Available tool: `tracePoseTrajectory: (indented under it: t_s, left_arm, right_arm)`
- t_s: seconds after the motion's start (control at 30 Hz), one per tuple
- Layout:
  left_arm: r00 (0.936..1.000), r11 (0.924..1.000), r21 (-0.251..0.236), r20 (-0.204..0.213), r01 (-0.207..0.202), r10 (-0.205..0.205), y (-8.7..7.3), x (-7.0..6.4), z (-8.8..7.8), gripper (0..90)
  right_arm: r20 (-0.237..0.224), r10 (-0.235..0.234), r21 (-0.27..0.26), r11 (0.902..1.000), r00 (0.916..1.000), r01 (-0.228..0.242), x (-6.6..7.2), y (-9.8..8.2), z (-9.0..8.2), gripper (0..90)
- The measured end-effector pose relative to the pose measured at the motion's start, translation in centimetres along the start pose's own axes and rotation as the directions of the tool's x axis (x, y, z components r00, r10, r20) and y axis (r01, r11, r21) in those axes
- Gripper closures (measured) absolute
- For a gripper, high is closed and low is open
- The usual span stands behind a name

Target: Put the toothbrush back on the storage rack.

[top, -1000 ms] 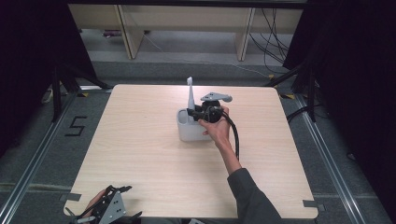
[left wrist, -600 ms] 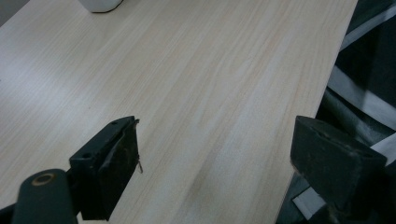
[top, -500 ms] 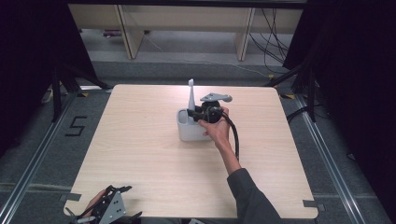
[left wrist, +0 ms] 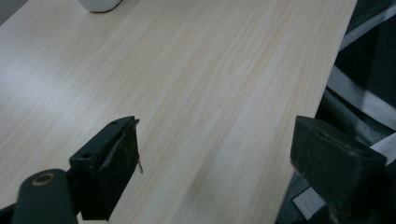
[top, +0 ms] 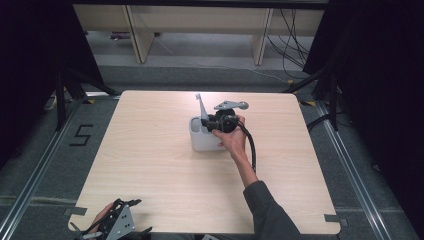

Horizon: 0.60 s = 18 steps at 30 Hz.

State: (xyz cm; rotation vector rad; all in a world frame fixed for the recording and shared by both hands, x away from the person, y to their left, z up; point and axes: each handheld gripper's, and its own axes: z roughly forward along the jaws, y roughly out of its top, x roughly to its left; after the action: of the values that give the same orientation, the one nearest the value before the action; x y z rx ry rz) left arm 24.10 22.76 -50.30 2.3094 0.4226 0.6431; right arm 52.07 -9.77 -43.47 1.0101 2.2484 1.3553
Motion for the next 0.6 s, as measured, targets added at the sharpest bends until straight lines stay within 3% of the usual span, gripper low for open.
tracePoseTrajectory:
  t_s: [0.03, 0.1, 0.13, 0.4, 0.43, 0.5, 0.6]
  left_arm:
    - [1.0000, 1.0000, -0.001, -0.001, 0.000, 0.000, 0.01, 0.01, -0.01, 14.9]
    - [1.0000, 1.0000, -0.001, -0.002, 0.002, -0.002, 0.00, 0.01, 0.00, 14.9]
    - [1.0000, 1.0000, -0.001, -0.002, 0.003, -0.003, 0.00, 0.00, 0.01, 14.9]
    - [1.0000, 1.0000, -0.001, -0.001, 0.002, -0.002, 0.00, 0.01, 0.02, 14.9]
    - [1.0000, 1.0000, -0.001, -0.002, 0.003, -0.003, -0.01, 0.01, 0.03, 14.9]
    - [1.0000, 1.0000, 0.000, 0.001, 0.002, -0.002, -0.01, -0.02, 0.02, 14.9]
    - [1.0000, 1.0000, -0.003, -0.004, 0.005, -0.005, -0.01, 0.01, -0.01, 14.9]
  right_arm:
    - [-0.013, 0.028, -0.006, 0.9996, 0.9995, -0.028, 0.08, -0.02, 0.01, 63.5]
    - [-0.020, 0.017, -0.026, 0.9995, 0.9996, -0.018, -0.09, 0.04, -0.01, 63.8]
    - [-0.014, 0.037, -0.029, 0.9989, 0.9992, -0.037, 0.00, 0.19, -0.25, 63.7]
    - [-0.022, 0.024, -0.031, 0.9992, 0.9995, -0.024, -0.22, 0.27, -0.56, 61.5]
    - [-0.021, 0.006, -0.036, 0.9993, 0.9998, -0.007, -0.33, 0.30, -0.53, 61.0]
    - [-0.016, 0.044, -0.030, 0.9985, 0.9989, -0.045, -0.11, 0.31, -0.68, 59.5]
    - [-0.009, 0.037, -0.032, 0.9988, 0.9993, -0.037, -0.09, 0.37, -0.82, 57.1]
